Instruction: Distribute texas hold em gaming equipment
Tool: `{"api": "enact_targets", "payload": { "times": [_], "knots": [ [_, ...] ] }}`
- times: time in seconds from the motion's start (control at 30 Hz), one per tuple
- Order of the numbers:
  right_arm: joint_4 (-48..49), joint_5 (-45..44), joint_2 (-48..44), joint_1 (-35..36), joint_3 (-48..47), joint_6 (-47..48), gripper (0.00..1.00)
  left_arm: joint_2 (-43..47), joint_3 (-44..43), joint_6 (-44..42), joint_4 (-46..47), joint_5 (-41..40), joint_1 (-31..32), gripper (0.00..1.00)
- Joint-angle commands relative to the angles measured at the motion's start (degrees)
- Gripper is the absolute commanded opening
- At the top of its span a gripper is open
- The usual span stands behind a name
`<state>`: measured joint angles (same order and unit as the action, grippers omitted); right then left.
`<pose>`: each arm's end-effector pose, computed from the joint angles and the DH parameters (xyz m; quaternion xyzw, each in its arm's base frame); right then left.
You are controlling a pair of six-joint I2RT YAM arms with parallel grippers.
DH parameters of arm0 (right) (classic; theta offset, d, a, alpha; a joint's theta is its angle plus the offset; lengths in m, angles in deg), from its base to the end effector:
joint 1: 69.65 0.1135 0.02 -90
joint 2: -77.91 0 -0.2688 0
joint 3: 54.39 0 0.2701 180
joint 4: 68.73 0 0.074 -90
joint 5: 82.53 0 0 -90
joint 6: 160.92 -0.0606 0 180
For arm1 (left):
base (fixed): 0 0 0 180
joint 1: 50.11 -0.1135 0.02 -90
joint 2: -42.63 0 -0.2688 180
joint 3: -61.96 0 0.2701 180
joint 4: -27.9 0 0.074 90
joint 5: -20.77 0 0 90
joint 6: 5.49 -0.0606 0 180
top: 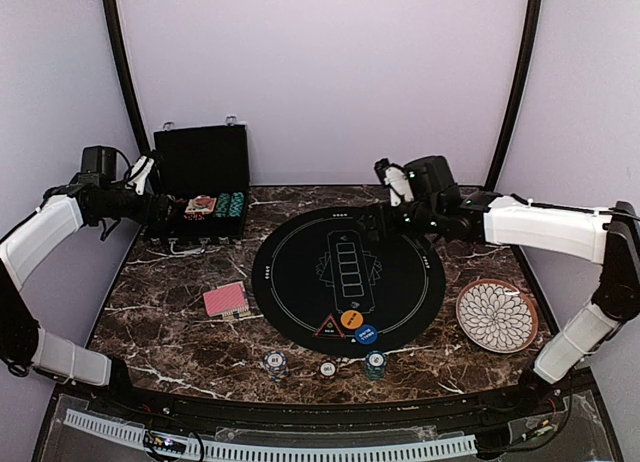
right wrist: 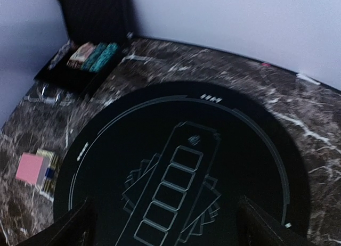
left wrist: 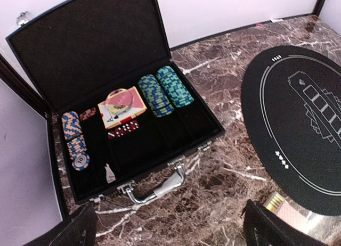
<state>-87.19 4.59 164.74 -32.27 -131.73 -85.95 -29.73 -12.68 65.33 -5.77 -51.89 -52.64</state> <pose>0.3120 0.2346 0.2743 -0.1533 0.8429 0.2082 0.4718 0.3215 -0.0039 0.3117 0.1978 0.8423 -0.0380 0.5000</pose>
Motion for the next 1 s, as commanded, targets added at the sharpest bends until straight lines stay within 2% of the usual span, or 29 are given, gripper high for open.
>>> {"api": "enact_targets", "payload": {
  "times": [0.0, 0.17, 0.4, 0.63, 0.97],
  "knots": [
    [-10.58, -2.29, 5.33, 10.44, -2.53, 2.06, 0.9, 2.18, -1.53, -3.31, -8.19, 6.14, -0.38, 0.99],
    [-14.29, -1.49, 10.84, 19.26, -4.08, 1.82, 0.85, 1.98, -2.68, -5.41, -12.04, 7.05, -0.38, 0.99],
    [-15.79, 1.41, 12.77, 24.37, -2.78, 1.1, 0.75, 2.15, -2.48, -5.79, -12.87, 7.4, -0.35, 0.99],
    [-16.15, 2.61, 13.66, 25.79, 0.63, 1.79, 0.69, 2.4, -3.13, -5.92, -13.3, 7.84, -0.38, 0.99],
    [-16.91, 2.14, 17.8, 25.98, -0.31, 4.11, 0.6, 2.66, -4.9, -5.21, -13.59, 8.87, -0.33, 0.99]
  ]
}}
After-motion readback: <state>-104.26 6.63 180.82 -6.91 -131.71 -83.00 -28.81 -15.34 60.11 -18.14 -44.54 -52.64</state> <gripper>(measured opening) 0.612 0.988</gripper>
